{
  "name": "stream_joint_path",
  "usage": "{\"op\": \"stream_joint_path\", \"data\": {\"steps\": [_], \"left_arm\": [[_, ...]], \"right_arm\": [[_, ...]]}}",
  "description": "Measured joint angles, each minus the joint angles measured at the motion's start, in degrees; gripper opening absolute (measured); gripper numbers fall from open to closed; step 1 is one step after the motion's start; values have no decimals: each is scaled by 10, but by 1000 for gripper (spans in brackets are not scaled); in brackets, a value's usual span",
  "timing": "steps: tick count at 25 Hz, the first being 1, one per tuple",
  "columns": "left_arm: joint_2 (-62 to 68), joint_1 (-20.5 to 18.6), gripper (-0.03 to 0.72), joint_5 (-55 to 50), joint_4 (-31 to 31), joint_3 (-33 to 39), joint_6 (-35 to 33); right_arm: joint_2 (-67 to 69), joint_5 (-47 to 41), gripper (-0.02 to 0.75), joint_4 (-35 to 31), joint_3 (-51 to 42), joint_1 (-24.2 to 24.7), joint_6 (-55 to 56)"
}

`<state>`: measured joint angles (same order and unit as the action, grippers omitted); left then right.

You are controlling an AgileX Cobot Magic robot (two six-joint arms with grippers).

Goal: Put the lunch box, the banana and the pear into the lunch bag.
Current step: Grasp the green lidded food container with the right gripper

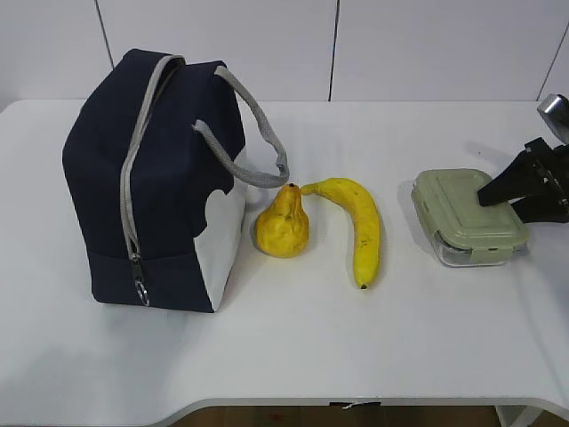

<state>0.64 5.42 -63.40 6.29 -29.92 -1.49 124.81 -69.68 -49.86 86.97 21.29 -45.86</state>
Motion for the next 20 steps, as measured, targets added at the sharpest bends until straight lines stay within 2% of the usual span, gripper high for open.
{"op": "stream_joint_path", "data": {"steps": [20], "left_arm": [[0,0,241,0,0,0,0]], "right_arm": [[2,-2,377,-14,0,0,2]]}}
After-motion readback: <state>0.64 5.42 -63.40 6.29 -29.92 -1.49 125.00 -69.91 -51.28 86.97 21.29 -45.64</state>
